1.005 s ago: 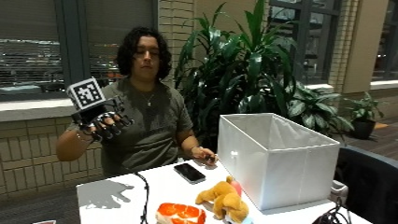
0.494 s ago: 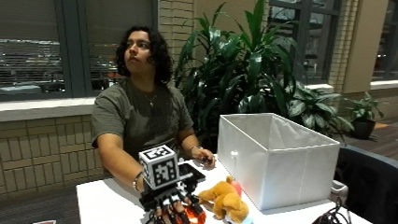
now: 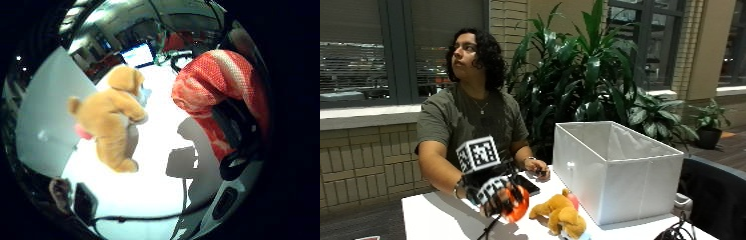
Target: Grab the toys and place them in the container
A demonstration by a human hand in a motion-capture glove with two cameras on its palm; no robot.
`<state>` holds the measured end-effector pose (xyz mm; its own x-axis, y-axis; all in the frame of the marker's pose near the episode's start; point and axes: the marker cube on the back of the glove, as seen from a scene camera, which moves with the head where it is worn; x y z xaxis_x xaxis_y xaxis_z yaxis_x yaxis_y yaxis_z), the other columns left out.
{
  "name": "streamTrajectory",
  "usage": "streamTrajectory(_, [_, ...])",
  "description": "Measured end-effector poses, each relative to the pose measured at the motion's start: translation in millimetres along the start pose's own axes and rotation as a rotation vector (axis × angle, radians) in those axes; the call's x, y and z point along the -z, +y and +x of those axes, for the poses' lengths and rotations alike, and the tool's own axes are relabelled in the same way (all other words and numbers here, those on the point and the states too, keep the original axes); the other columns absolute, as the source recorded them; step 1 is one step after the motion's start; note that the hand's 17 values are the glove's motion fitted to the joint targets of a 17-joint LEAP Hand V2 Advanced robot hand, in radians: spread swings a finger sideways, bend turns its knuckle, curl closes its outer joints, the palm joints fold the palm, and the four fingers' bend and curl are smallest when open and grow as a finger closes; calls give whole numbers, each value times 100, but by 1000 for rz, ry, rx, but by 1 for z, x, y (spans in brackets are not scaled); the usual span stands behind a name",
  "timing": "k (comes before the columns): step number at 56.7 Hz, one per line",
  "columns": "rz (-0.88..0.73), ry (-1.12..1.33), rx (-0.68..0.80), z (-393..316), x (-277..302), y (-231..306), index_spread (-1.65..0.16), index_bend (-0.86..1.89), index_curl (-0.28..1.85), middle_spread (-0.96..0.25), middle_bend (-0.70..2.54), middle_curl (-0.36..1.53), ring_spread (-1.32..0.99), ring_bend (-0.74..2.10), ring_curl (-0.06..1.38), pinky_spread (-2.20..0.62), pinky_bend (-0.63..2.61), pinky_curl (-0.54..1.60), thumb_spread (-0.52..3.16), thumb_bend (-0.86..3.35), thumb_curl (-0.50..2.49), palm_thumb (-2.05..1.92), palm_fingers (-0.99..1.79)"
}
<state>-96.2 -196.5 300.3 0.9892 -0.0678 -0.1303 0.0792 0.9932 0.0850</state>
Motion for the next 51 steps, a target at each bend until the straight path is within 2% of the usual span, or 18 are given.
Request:
streamTrajectory(5, [27, -176, -31, -10, 60, -3, -37, 12, 11, -31, 50, 40, -34, 134, 50, -43, 115, 44, 164, 17, 23, 16, 112])
streamTrajectory(9, [10, -387, -39, -45, 127, 3, -37, 13, 11, -33, 56, 43, -34, 134, 50, -43, 114, 44, 164, 20, 23, 17, 112])
streamTrajectory(18, [91, -602, 264, -154, 231, -54, -36, 15, 10, -35, 59, 47, -33, 134, 51, -43, 114, 44, 164, 27, 22, 18, 109])
streamTrajectory(23, [119, -642, 435, -247, 275, -43, -36, 15, 10, -36, 58, 49, -33, 134, 51, -43, 114, 45, 163, 30, 21, 17, 109])
streamTrajectory(28, [157, -605, 559, -296, 272, -64, -37, 14, 10, -37, 55, 49, -33, 133, 51, -44, 115, 45, 163, 32, 20, 15, 105])
streamTrajectory(33, [57, -629, 490, -342, 266, -82, -37, 14, 9, -38, 49, 50, -33, 131, 51, -44, 115, 45, 162, 34, 20, 12, 102])
streamTrajectory(37, [39, -556, 441, -357, 246, -103, -37, 15, 10, -38, 44, 49, -33, 129, 51, -44, 115, 45, 162, 35, 19, 10, 100])
streamTrajectory(41, [55, -454, 542, -361, 221, -116, -37, 15, 10, -37, 38, 49, -33, 125, 50, -44, 114, 45, 161, 35, 19, 8, 94])
streamTrajectory(44, [43, -410, 630, -360, 206, -119, -38, 16, 11, -34, 28, 47, -32, 119, 48, -44, 114, 45, 154, 31, 18, 2, 80])
streamTrajectory(48, [-79, -527, 505, -361, 204, -120, -38, 30, 18, -30, 25, 47, -29, 87, 41, -36, 106, 44, 135, 14, 15, -13, 36])
streamTrajectory(51, [-63, -493, 539, -345, 200, -121, -38, 34, 21, -26, 25, 47, -26, 74, 38, -30, 103, 43, 124, 4, 15, -13, 24])
